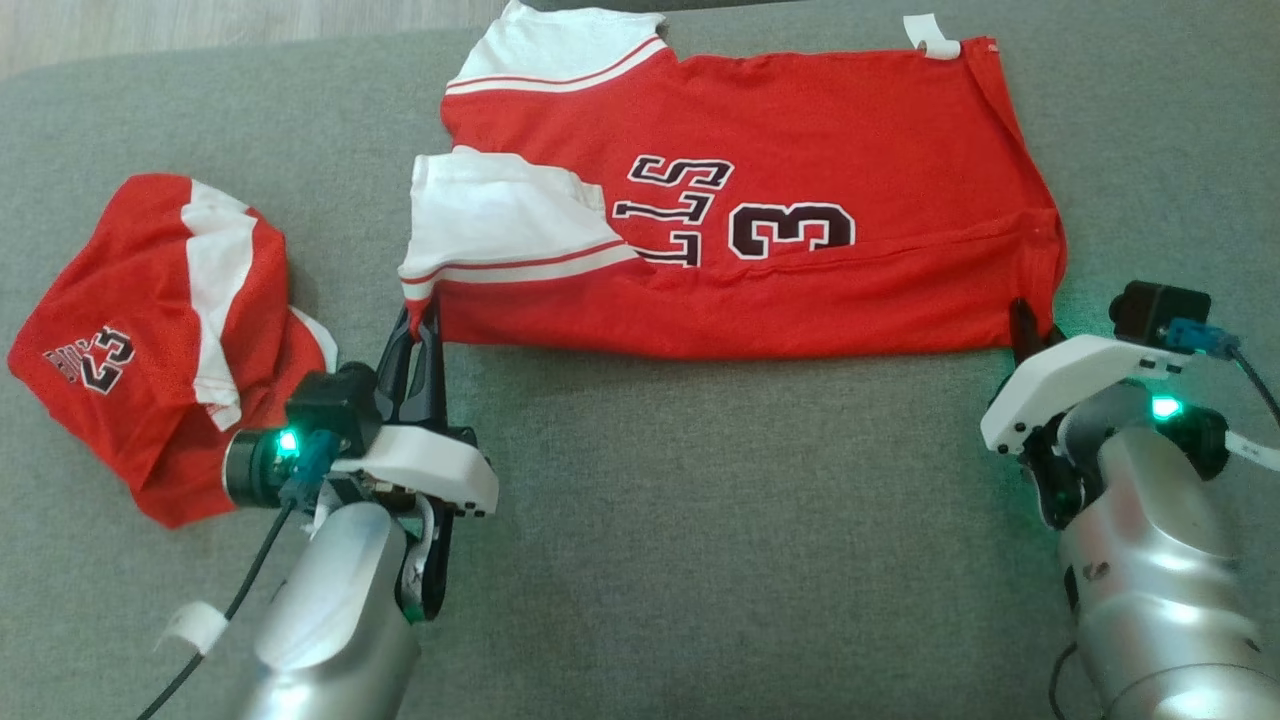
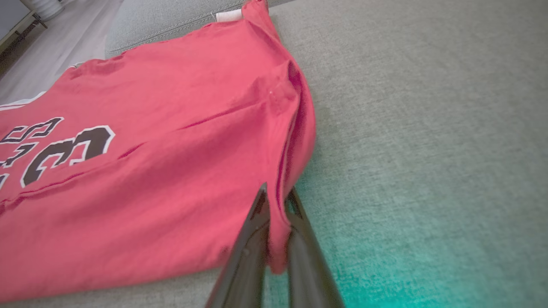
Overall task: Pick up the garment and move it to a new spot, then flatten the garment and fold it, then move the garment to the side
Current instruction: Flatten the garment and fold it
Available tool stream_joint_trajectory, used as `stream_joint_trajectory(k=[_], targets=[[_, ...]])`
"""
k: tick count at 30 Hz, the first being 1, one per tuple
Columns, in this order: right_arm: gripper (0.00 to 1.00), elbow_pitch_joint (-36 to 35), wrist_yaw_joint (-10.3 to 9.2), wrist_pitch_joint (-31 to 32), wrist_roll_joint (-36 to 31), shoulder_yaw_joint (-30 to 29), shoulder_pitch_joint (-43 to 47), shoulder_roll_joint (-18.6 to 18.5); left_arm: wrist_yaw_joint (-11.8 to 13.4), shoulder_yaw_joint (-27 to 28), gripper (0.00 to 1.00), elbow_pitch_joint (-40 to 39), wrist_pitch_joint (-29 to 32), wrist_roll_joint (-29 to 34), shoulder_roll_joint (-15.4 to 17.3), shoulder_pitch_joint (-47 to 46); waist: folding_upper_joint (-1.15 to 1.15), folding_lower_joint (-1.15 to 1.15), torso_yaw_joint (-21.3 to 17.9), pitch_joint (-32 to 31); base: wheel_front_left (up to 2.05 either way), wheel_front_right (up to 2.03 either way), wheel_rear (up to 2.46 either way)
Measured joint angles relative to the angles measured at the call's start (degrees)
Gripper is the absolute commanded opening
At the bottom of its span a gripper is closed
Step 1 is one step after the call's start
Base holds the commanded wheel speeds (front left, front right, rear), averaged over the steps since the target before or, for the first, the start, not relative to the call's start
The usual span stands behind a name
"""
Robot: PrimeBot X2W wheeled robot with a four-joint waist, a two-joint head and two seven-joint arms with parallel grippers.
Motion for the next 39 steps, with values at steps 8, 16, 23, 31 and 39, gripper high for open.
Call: stream_joint_trajectory(k=[8, 16, 23, 31, 39], targets=[[0.00, 0.7, 0.00, -2.8, -4.6, -2.8, 0.6, 0.2, 0.3, 0.0, 0.00, 0.1, 0.0, -0.1, 0.5, 0.8, 0.00, 0.00, -0.6, -1.5, 0.00, 0.00, 0.00], [0.00, -1.5, 0.00, -3.6, -6.1, -5.2, 4.8, 0.1, 0.7, -0.1, 0.00, 0.6, 0.0, -0.2, 1.2, 4.1, 0.00, 0.00, -1.3, -4.9, 0.00, 0.00, 0.00], [0.00, -5.8, 0.01, -0.7, -4.7, -5.3, 10.7, 0.1, 1.1, -0.5, 0.00, 0.1, 0.0, -0.7, 1.4, 8.7, 0.00, -0.01, -1.7, -9.6, 0.00, 0.00, 0.00], [0.00, -15.1, 0.01, 5.8, -0.7, -4.9, 20.3, 0.1, 1.4, -3.1, 0.00, -4.1, 2.6, -0.7, 1.9, 17.7, 0.00, -0.02, -2.4, -14.0, 0.00, 0.00, 0.00], [0.30, -28.0, 0.01, 15.7, 2.2, -4.5, 30.0, 0.2, 3.4, -4.1, 0.00, -10.4, 5.0, -1.4, 2.2, 23.4, 0.00, -0.01, -3.0, -14.7, 0.00, 0.00, 0.00]])
